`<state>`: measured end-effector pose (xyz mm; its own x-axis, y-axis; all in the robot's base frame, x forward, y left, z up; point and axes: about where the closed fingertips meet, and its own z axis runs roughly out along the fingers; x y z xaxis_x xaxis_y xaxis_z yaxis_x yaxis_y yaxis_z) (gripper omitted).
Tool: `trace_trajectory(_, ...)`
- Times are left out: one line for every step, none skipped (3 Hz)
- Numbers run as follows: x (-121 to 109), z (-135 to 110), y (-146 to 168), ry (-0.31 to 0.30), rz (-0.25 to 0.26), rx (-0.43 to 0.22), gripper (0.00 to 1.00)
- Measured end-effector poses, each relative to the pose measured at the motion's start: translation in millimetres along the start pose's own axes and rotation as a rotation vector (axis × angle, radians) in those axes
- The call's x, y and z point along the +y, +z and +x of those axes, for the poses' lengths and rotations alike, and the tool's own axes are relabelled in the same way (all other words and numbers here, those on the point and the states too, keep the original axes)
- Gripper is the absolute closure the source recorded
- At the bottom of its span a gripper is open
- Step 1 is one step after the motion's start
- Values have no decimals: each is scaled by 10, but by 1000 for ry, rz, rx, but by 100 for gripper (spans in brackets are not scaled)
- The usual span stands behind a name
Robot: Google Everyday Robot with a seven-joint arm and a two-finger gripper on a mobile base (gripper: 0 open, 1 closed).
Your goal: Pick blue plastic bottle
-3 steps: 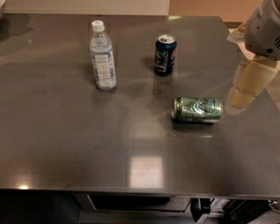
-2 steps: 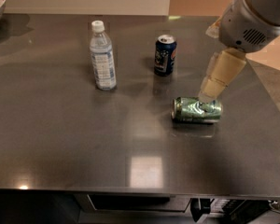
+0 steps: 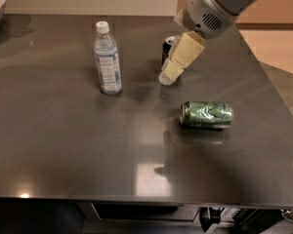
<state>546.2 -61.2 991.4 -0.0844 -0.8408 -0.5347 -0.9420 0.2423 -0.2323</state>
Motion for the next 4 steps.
trace_trajectory(-64,-360,279,-4,-31,-74,0)
trace_trajectory(-141,-621,604,11,-60,-122,0)
trace_trajectory(-206,-775,831,24,-80,-146,0)
trace_trajectory(-288,-952,1104,27,-100,-166,0)
